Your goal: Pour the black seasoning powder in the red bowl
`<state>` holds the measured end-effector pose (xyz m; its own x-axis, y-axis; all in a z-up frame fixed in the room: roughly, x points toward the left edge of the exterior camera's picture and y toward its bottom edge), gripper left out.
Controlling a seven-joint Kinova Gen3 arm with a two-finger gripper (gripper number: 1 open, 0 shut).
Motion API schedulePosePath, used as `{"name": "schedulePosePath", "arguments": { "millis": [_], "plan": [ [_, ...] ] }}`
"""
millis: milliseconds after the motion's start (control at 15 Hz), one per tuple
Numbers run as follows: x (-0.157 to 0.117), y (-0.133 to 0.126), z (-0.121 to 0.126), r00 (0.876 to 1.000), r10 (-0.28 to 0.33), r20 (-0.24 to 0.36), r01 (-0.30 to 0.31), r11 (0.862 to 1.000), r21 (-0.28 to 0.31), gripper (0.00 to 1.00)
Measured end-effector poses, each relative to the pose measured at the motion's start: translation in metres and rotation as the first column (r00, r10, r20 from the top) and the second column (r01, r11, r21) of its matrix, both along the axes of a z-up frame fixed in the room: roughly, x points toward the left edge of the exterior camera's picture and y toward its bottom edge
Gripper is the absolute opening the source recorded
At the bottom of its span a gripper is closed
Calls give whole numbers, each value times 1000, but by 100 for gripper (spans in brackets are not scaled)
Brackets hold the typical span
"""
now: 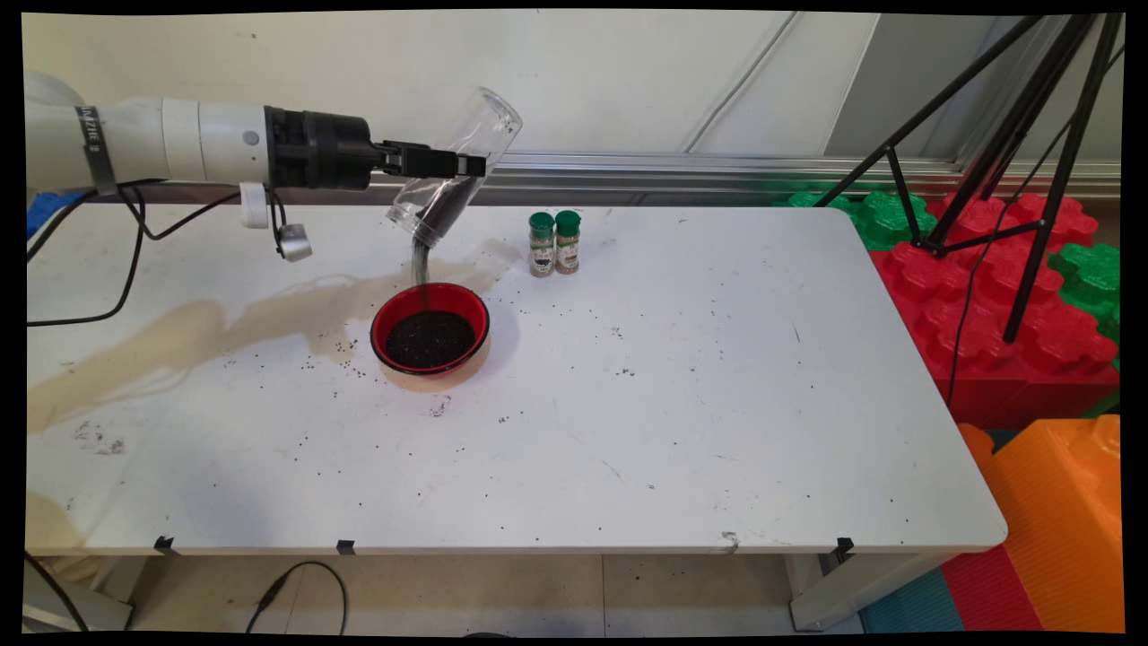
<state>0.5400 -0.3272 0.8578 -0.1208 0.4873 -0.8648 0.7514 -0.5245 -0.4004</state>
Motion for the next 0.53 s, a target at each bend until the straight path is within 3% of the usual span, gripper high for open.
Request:
{"name": "schedulePosePath", "arguments": {
  "millis": [533],
  "plan": [
    [-2, 3, -1, 999, -25, 22, 26, 999, -36, 0]
  ]
}}
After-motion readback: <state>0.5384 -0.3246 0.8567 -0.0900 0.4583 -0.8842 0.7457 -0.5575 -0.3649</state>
